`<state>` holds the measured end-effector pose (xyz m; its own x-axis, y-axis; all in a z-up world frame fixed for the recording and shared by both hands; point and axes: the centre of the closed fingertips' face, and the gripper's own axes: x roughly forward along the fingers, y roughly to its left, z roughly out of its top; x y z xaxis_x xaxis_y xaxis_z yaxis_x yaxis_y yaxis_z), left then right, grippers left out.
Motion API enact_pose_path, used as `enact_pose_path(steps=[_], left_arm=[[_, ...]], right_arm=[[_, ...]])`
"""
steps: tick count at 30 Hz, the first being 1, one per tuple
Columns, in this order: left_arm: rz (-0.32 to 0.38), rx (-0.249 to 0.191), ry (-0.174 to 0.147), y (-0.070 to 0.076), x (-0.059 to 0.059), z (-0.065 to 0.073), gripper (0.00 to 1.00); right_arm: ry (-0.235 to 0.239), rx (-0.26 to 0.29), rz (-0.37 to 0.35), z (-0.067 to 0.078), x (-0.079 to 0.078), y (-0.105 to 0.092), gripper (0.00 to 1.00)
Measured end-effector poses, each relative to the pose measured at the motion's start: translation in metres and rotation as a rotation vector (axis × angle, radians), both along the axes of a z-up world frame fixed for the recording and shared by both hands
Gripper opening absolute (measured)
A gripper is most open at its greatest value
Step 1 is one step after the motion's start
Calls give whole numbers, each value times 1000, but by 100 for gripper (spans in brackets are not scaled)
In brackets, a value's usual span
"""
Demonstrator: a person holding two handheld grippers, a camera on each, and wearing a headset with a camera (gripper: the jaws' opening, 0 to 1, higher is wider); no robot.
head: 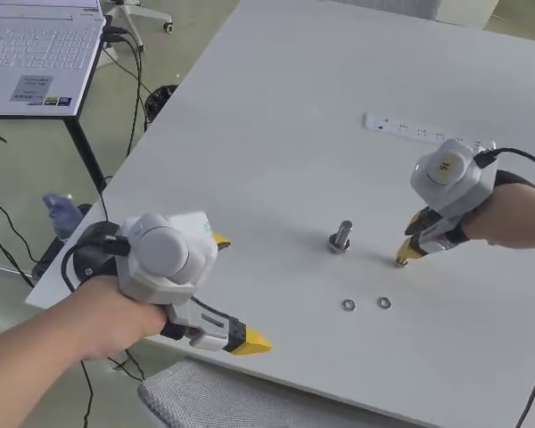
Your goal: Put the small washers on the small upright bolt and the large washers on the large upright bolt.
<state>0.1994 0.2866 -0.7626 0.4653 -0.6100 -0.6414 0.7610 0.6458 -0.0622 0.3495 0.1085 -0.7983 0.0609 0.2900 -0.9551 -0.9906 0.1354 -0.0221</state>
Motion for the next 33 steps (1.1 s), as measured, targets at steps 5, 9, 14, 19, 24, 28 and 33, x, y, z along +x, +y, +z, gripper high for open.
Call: enact_pose_path(steps=[5,9,14,19,24,28,33], left_arm=[[13,-15,-3,0,2,3,93],[20,-11,-1,2,3,3,94],[26,-9,0,6,6,3,93],[29,-20,-9,6,8,6,94],[28,-24,-14,4,9,5,94],[30,-34,-12,3,9,6,94],[22,-36,-3,0,7,6,92]], right_arm=[[4,11,3,5,-8,0,26],[8,15,5,5,-16,-2,26],[18,31,-7,4,-27,-3,26],[24,39,-8,2,-38,-3,26],[37,40,-10,1,-52,-4,26],[42,40,-7,-1,-62,-5,26],[45,46,1,-4,-69,-5,26]])
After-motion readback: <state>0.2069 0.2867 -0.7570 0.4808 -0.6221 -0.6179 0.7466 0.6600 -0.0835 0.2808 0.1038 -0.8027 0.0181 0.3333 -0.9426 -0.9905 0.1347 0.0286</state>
